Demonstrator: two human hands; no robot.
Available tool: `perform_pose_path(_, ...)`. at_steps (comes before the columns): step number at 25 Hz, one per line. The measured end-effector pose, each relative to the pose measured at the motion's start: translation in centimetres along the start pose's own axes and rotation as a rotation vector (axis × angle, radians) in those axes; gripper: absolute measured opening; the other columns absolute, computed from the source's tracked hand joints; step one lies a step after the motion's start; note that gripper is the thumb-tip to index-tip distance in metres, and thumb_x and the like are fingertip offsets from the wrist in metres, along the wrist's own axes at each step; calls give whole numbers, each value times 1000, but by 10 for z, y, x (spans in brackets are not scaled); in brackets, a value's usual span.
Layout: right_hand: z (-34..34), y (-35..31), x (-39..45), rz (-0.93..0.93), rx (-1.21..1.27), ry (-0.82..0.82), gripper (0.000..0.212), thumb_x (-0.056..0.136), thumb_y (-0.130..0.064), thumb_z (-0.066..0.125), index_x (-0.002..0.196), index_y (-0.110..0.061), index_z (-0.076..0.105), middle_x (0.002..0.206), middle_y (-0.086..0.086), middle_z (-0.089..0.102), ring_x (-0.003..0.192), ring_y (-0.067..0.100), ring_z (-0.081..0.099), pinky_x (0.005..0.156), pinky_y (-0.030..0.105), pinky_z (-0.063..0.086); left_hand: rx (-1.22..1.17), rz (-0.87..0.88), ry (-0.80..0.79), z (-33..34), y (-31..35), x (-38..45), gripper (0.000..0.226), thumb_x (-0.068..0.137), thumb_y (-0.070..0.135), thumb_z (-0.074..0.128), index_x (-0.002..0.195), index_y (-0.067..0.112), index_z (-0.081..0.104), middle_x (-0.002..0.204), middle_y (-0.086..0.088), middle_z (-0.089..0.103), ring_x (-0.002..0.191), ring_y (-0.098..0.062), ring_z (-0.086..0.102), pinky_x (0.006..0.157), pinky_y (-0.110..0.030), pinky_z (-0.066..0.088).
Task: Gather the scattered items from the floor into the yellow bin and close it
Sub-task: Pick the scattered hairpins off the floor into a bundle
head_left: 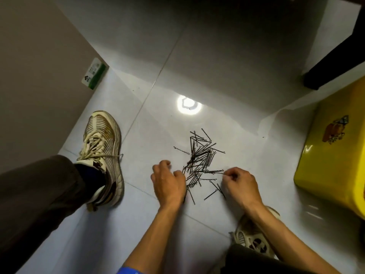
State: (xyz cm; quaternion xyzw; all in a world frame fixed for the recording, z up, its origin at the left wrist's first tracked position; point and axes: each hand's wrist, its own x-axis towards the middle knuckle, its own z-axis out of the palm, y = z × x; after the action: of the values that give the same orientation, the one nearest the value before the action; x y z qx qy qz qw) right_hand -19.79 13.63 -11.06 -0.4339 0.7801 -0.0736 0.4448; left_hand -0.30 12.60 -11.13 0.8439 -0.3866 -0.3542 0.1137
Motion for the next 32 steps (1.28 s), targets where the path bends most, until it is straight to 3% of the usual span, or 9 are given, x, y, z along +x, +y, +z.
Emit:
perform_pose_path(3,0,10,-1,174,-4,-114,18,83,-17,61,68,-12,70,62,-2,68,60,16,63,60,26,49,-55,-421,-117,-4,-23,-27,31,86,17,54,115,22,45,123,-1,48,94,-21,50,77,-32,39)
perform_pose_path(6,15,-15,-7,256,478,-339,18,85,4,62,101,-2,69,80,5,72,72,20,65,71,35,55,-429,-404,-184,19,8,-31,33,84,9,52,116,17,56,117,-8,62,92,-22,58,82,-37,49)
perform_pose_path(9,15,-15,3,181,411,-167,27,84,-2,64,108,-13,70,100,3,73,91,19,67,90,40,55,-556,-383,-161,20,26,-18,29,84,8,53,109,20,60,105,-9,69,87,-23,60,86,-39,52)
perform_pose_path(15,22,-13,-2,225,561,-327,35,82,9,62,115,-6,64,95,5,72,82,21,67,74,33,55,-487,-212,-308,21,20,-16,31,83,1,59,102,25,65,104,1,70,104,-21,65,91,-26,50)
perform_pose_path(19,-6,-31,33,-360,-45,41,50,78,-15,71,126,-17,58,123,4,62,107,24,59,90,27,46,96,244,-184,14,24,7,76,73,35,74,141,24,42,142,-3,44,134,-24,39,109,-36,36)
perform_pose_path(21,-24,-43,62,-526,-426,-113,97,73,-37,78,152,-21,23,157,5,28,135,28,33,107,40,33,517,376,-317,14,27,18,125,60,63,75,155,30,-1,162,-3,0,149,-28,1,118,-49,8)
perform_pose_path(23,-25,-59,81,-630,-777,-286,122,67,-51,80,155,-23,1,163,0,6,142,29,16,111,46,26,711,479,-376,17,26,21,135,61,67,75,153,29,-17,162,-8,-17,149,-32,-13,117,-53,-4)
perform_pose_path(28,-12,-44,74,-805,-783,-219,97,74,-43,71,153,-18,21,154,2,29,126,26,35,101,36,35,419,695,-207,18,22,41,76,83,36,73,146,17,34,138,-7,41,121,-27,42,95,-38,44)
perform_pose_path(32,-1,-42,65,-712,-721,-174,100,76,-46,70,154,-13,17,149,6,32,124,28,38,99,38,36,201,680,-198,19,26,45,49,88,15,67,134,13,51,124,-6,57,109,-23,53,89,-35,47)
